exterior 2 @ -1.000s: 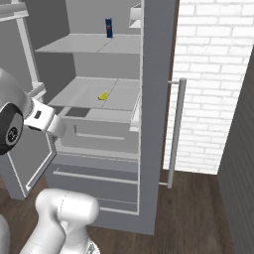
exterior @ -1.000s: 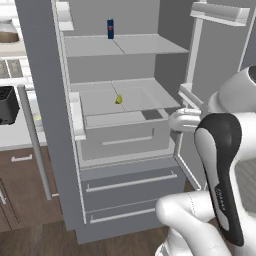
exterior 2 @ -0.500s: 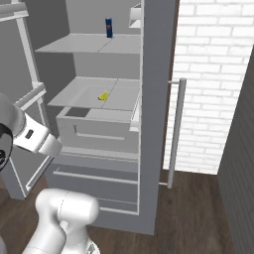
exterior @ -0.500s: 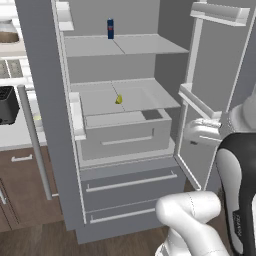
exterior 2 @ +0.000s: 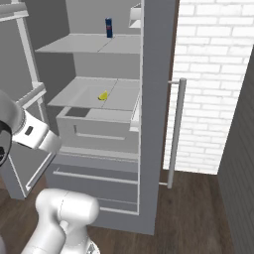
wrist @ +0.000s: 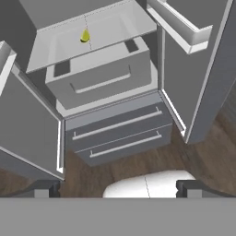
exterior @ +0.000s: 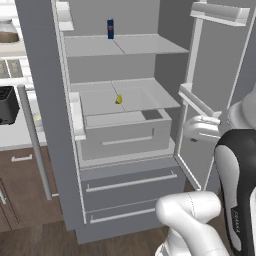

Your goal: Grab a lemon wedge from the fridge and one ice cube from the ice bowl, and put them in the glass of lemonade.

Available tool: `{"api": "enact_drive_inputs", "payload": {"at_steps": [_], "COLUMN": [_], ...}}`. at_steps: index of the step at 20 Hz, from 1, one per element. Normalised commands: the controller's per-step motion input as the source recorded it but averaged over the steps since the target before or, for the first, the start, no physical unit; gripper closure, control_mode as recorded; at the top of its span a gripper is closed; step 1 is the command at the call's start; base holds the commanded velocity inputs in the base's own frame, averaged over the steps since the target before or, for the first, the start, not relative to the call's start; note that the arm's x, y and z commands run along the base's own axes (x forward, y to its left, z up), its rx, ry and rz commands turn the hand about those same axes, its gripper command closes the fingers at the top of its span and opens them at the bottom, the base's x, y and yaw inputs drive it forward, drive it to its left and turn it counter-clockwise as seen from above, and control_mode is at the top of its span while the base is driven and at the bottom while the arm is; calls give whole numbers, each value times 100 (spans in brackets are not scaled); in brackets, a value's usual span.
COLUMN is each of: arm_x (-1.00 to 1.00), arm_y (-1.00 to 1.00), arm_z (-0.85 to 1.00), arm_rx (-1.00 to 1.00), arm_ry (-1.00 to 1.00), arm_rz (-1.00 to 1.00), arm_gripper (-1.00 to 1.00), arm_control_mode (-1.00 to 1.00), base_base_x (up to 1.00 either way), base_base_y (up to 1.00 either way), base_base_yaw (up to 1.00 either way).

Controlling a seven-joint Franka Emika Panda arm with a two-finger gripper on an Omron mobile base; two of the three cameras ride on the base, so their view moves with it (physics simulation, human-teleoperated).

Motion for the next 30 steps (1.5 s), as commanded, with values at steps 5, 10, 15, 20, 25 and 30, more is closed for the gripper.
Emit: {"api": "enact_drive_inputs", "payload": {"at_steps": [5, 10, 15, 20, 25, 30], "arm_x": [-7, -26, 0, 0, 0, 0], "arm_y": [15, 0, 0, 0, 0, 0], "arm_z": [6, 0, 0, 0, 0, 0], "arm_rx": [-4, 0, 0, 0, 0, 0], "arm_ry": [0, 0, 0, 0, 0, 0], "arm_rz": [0, 0, 0, 0, 0, 0], "arm_gripper": [-100, -100, -100, -100, -100, -100], "arm_control_mode": [-100, 100, 100, 100, 100, 100], "base_base_x": [0, -5, -19, 48, 78, 63], "base_base_y": [0, 0, 14, 6, 0, 0], "base_base_yaw": [0, 0, 6, 17, 16, 5]}}
